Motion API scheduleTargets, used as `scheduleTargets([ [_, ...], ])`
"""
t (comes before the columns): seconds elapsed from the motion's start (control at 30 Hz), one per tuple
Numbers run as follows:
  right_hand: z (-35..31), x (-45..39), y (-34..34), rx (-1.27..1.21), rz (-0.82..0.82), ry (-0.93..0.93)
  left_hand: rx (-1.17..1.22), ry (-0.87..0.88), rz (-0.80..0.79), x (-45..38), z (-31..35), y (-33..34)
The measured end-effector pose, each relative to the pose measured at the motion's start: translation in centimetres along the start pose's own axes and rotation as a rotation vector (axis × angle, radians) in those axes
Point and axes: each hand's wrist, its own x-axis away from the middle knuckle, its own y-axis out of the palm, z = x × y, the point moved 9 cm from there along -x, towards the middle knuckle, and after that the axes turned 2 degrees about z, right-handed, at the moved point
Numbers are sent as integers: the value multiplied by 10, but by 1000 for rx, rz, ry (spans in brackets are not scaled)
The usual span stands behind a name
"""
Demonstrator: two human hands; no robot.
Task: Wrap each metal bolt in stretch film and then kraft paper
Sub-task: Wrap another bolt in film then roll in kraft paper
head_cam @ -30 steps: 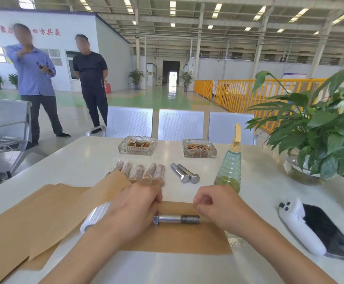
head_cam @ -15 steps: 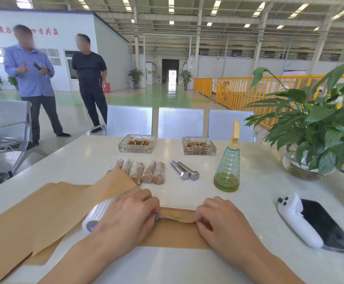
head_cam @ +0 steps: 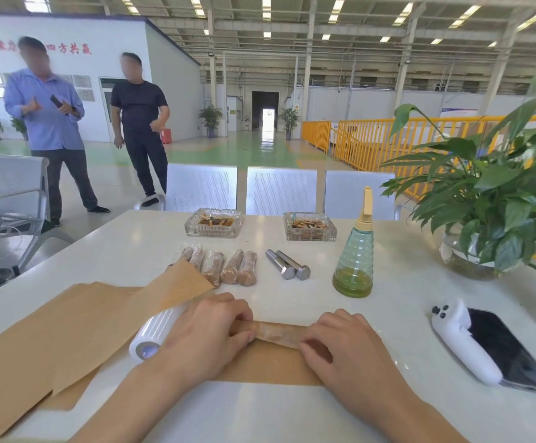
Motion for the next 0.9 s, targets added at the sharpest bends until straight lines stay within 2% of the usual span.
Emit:
scheduleTargets([
  [0.13,4,-16,-14,-81,49,67,-10,-24,26,1,1,2],
  [0.37,8,-39,-2,-50,-169,116,5,-41,31,-1,2,4],
  [0.5,7,-43,6,-12,-223,72,9,-16,33,-3,5,0],
  [0.63,7,-42,8,-6,-212,39,-65,177,9,2,29,-4],
  [0.73,4,-42,7,3,-217,4,-50,324,-106,10,54,-3],
  [0.9,0,-43,7,27,-230,-19,-154,393,-259,17,75,11],
])
